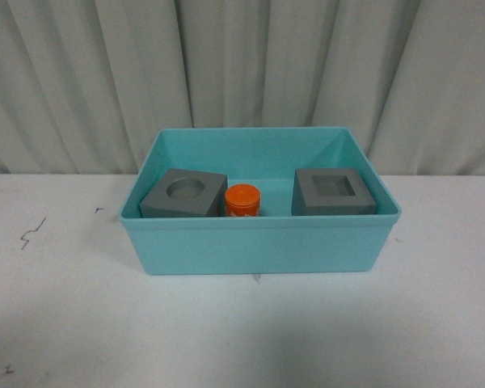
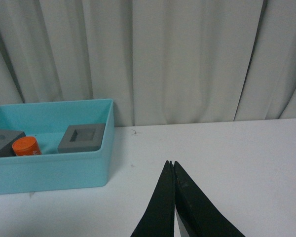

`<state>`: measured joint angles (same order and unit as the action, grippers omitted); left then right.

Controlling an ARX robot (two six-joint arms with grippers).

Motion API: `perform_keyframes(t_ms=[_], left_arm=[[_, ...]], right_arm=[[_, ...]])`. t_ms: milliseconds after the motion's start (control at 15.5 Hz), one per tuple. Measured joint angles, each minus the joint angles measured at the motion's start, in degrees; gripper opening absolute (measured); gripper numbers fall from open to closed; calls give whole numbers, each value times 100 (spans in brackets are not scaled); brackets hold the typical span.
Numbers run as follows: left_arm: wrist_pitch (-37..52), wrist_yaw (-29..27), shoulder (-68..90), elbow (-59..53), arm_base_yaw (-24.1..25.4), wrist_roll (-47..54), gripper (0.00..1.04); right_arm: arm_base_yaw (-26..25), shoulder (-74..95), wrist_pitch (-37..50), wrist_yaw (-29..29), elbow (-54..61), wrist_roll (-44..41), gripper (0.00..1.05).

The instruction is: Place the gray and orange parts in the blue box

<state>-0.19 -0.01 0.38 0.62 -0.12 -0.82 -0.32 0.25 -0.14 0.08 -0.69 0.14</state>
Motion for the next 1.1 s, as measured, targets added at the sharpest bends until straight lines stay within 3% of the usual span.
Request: perform_keyframes(t_ms=[129,645,1096], left_arm=[[0,0,0,0,0,0,98],[0,0,0,0,0,0,98],[0,0,0,0,0,0,98]], right_arm=[[0,-2,-7,0,0,-4,4],[0,-2,-7,0,0,-2,100],[0,-2,-7,2,0,-2,98]])
